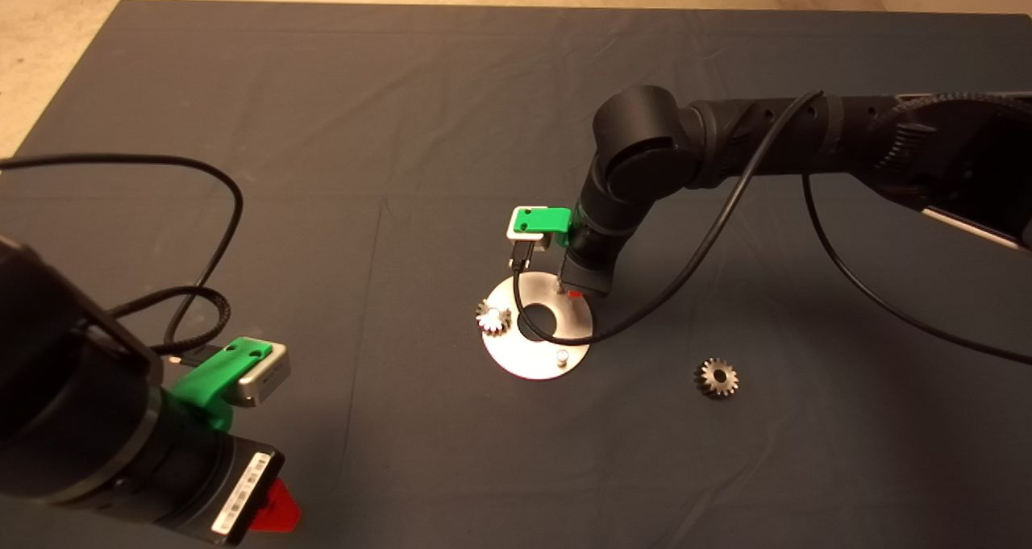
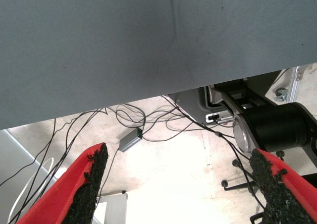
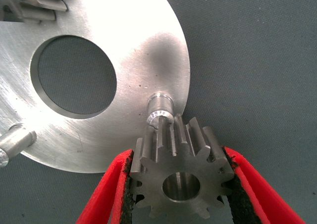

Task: Install three planetary gears onto the carrier pins

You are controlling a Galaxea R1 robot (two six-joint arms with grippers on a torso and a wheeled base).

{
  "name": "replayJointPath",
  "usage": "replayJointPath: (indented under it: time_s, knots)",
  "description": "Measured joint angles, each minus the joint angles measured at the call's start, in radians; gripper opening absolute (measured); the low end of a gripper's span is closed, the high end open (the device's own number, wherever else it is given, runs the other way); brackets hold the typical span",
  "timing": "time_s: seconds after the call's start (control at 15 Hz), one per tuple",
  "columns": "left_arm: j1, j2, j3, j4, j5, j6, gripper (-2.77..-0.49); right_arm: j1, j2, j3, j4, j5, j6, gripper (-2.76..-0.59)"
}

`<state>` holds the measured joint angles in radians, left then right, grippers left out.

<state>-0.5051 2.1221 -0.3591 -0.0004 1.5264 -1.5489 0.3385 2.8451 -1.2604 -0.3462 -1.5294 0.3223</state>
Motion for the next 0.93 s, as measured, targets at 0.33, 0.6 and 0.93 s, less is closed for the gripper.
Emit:
replayJointPath:
  time_s: [0.33,0.6,0.93]
  knots:
    - [0.0,0.0,0.0,0.0,0.0,0.0,-1.22,0.0,0.003,-0.01,0.0,-0.001,0.0,-2.28]
    - [0.0,0.0,0.0,0.0,0.0,0.0,-1.22,0.0,0.018,-0.02,0.0,-0.012,0.0,-2.28]
    - [0.0,0.0,0.0,0.0,0.0,0.0,-1.22,-0.001,0.028,-0.022,0.0,-0.001,0.0,-2.28]
